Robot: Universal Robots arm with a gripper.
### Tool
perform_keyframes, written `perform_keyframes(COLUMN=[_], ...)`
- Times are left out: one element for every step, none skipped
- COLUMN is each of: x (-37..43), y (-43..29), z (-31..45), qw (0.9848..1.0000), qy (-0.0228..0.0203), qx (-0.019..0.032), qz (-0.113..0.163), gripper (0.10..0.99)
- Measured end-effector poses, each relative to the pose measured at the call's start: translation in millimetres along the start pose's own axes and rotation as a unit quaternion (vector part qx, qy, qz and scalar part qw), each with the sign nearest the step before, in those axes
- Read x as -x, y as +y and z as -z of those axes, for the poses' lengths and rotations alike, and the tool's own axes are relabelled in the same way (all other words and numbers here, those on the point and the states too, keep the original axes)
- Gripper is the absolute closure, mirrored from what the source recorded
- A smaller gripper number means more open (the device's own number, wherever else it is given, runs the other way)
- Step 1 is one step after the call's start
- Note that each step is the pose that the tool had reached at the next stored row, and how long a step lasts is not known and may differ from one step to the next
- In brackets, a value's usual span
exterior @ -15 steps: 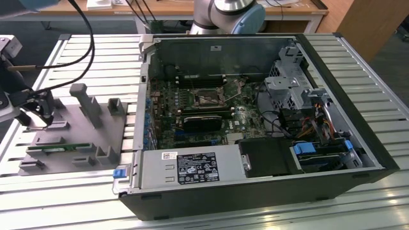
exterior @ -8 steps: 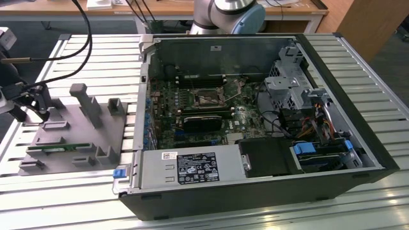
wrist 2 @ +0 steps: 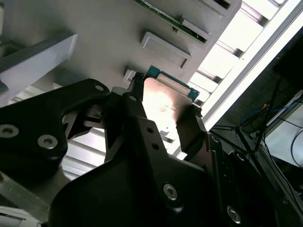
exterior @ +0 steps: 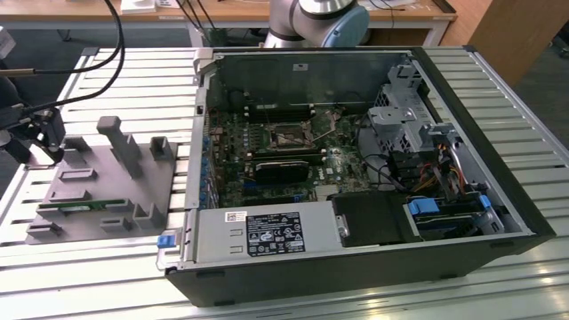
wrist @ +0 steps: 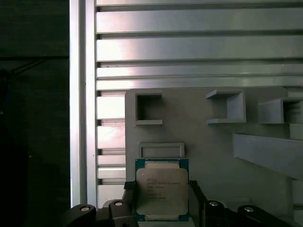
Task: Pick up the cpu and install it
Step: 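Pick up the cpu and move it towards the insertion slot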
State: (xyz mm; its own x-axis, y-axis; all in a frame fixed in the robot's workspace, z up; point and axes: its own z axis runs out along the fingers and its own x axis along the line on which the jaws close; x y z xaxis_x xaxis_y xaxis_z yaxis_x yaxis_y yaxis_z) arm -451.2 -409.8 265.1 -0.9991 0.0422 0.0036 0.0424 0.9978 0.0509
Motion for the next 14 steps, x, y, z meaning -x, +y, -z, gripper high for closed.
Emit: perform_keyframes(x=[0.0, 0.0, 0.0, -0.1, 0.0, -0.1, -0.1, -0.1, -0.1, -0.2, -0.2, -0.2, -0.2, -0.2], y=[0.1, 0.2, 0.3, 0.4, 0.5, 0.6, 0.7, 0.8, 0.9, 1.0, 1.1, 1.2, 1.3, 1.4], z=[2.1, 3.9, 5.3, 6.6, 7.9, 9.3, 11.1, 13.2, 15.1, 16.8, 18.6, 20.3, 22.0, 23.8], qw=[1.0000, 1.0000, 1.0000, 1.0000, 1.0000, 1.0000, 1.0000, 1.0000, 1.0000, 1.0000, 1.0000, 1.0000, 1.0000, 1.0000], qy=[0.0000, 0.0001, 0.0001, 0.0000, 0.0000, 0.0001, 0.0000, 0.0000, 0.0001, 0.0001, 0.0001, 0.0000, 0.0000, 0.0000], qx=[0.0000, 0.0000, -0.0001, 0.0000, 0.0000, 0.0000, 0.0000, 0.0000, -0.0001, -0.0001, 0.0000, 0.0000, 0.0000, 0.0000], qz=[0.000, 0.000, 0.000, 0.000, 0.000, 0.000, 0.000, 0.000, 0.000, 0.000, 0.000, 0.000, 0.000, 0.000], gripper=[0.557, 0.557, 0.557, 0.557, 0.557, 0.557, 0.557, 0.557, 0.557, 0.557, 0.557, 0.557, 0.557, 0.557])
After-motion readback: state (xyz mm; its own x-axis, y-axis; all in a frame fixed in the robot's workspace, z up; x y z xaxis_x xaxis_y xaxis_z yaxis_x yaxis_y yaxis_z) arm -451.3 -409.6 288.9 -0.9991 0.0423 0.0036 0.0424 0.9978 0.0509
